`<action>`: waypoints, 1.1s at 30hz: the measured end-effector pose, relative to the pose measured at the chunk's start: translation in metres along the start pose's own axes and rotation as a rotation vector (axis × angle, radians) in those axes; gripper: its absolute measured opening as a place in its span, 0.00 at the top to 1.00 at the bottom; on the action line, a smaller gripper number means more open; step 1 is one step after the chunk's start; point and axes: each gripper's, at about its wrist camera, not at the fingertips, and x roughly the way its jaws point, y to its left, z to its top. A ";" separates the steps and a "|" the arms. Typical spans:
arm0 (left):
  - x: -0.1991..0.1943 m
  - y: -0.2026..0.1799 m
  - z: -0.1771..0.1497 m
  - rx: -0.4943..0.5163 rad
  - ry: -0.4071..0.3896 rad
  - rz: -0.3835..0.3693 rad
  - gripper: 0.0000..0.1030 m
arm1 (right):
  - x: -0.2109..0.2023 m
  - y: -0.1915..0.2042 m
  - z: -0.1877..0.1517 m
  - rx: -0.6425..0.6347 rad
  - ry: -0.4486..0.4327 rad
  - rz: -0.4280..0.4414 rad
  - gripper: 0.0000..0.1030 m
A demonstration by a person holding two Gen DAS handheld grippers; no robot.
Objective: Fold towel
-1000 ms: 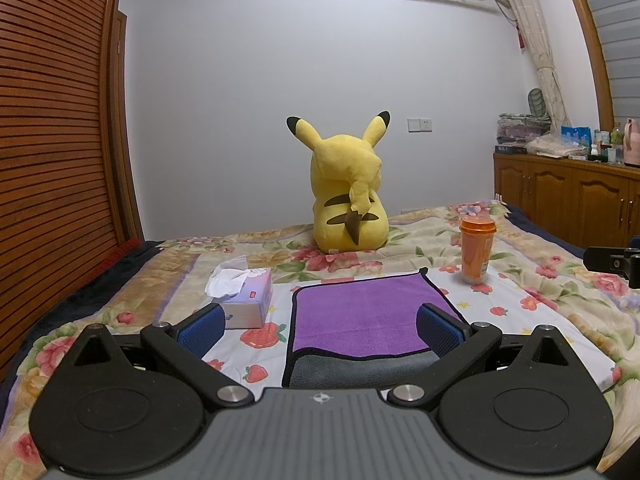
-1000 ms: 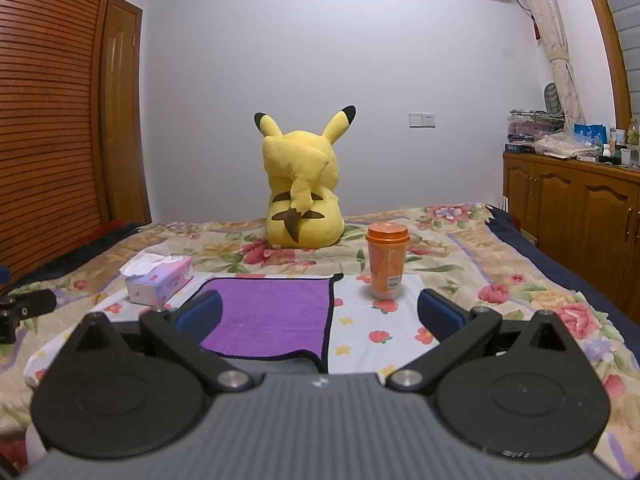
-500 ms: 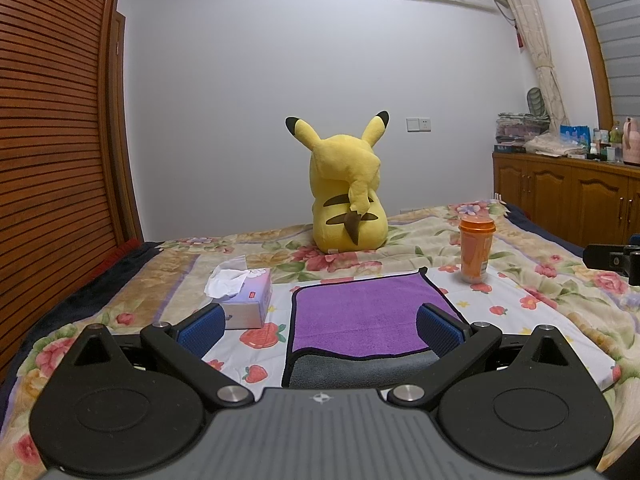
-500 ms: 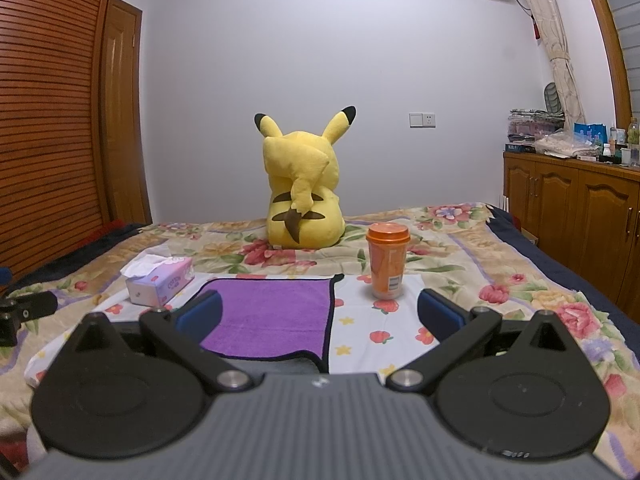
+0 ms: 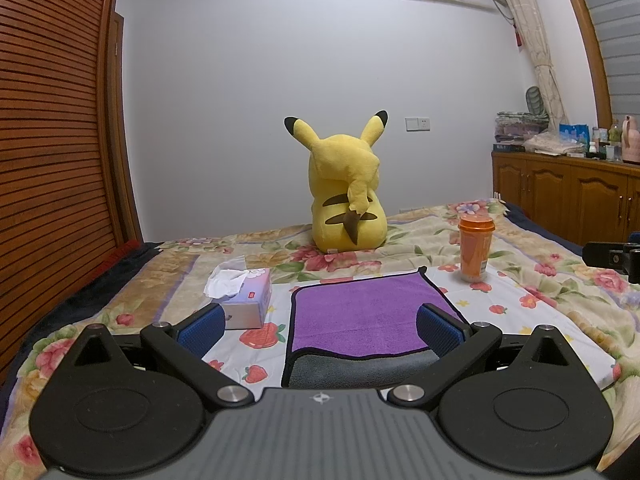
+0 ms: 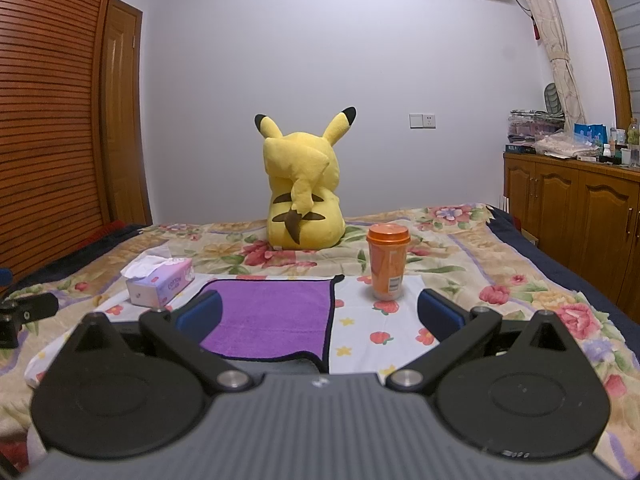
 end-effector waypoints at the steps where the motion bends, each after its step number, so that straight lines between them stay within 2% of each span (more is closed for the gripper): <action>1: 0.000 0.000 0.000 0.000 0.000 0.000 0.00 | 0.000 0.001 0.000 0.001 0.000 0.001 0.00; 19: 0.001 -0.001 0.000 0.005 0.008 -0.005 0.00 | 0.001 0.008 0.003 -0.005 0.004 0.004 0.00; 33: 0.024 -0.008 -0.007 0.032 0.089 -0.054 0.00 | 0.021 0.018 0.000 -0.048 0.051 0.029 0.00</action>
